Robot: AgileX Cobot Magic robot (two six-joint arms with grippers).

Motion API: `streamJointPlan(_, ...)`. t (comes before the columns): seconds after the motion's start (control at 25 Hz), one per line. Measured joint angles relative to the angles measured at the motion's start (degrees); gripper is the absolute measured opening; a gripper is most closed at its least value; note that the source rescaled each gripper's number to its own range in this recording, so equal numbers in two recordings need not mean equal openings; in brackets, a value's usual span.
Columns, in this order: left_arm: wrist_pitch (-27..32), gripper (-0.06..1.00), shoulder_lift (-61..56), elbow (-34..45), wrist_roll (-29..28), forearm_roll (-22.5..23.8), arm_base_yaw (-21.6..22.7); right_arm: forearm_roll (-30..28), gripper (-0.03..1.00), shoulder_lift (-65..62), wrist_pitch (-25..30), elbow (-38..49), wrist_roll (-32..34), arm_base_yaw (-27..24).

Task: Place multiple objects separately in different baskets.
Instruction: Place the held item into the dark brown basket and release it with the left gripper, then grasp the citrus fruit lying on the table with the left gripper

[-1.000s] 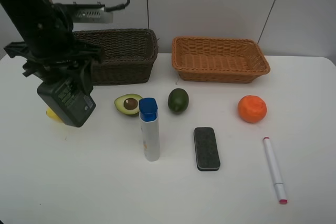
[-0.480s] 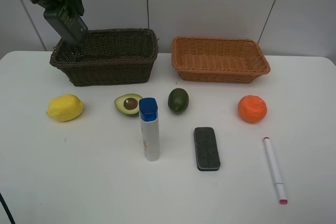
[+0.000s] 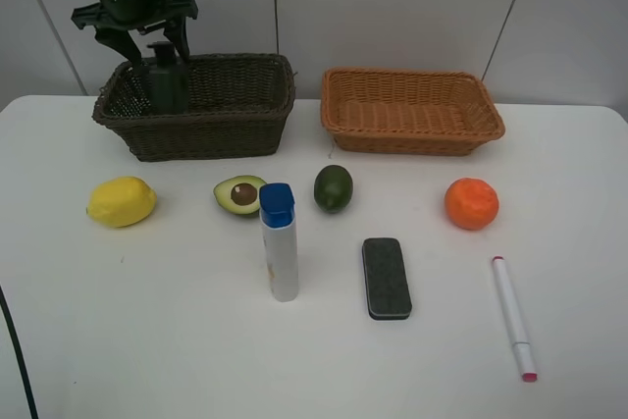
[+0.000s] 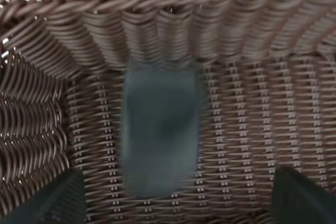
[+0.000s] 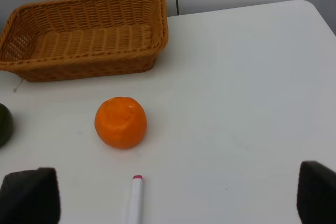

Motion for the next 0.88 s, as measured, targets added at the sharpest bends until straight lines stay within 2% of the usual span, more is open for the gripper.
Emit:
streamJointPlan(0.12, 2.3, 0.86, 0.1, -3.0, -0.2, 0.0, 0.0, 0.0, 0.99, 0.0, 0.0, 0.0, 0.0, 0.0)
streamJointPlan(0.24, 7.8, 0.87, 0.0, -9.3, -0.2, -0.3, 0.0, 0.0, 0.99, 0.0, 0.0, 0.0, 0.0, 0.0)
streamJointPlan(0.36, 8.4, 0.87, -2.1, -12.0, 0.4, -2.5, 0.0, 0.0, 0.99, 0.0, 0.0, 0.0, 0.0, 0.0)
streamJointPlan(0.48, 8.5, 0.87, -5.9, -11.0, 6.4, -5.3, -0.3, 0.0, 0.99, 0.0, 0.0, 0.0, 0.0, 0.0)
streamJointPlan(0.6, 8.5, 0.87, -12.3, -3.8, 12.5, -7.2, -1.1, 0.0, 0.99, 0.0, 0.0, 0.0, 0.0, 0.0)
streamJointPlan(0.76, 8.4, 0.87, -25.4, 13.3, 17.5, -7.5, -2.9, 0.0, 0.99, 0.0, 0.0, 0.0, 0.0, 0.0)
streamJointPlan(0.88, 8.4, 0.87, -35.9, 25.9, 23.3, -6.3, -3.7, 0.0, 0.99, 0.0, 0.0, 0.0, 0.0, 0.0)
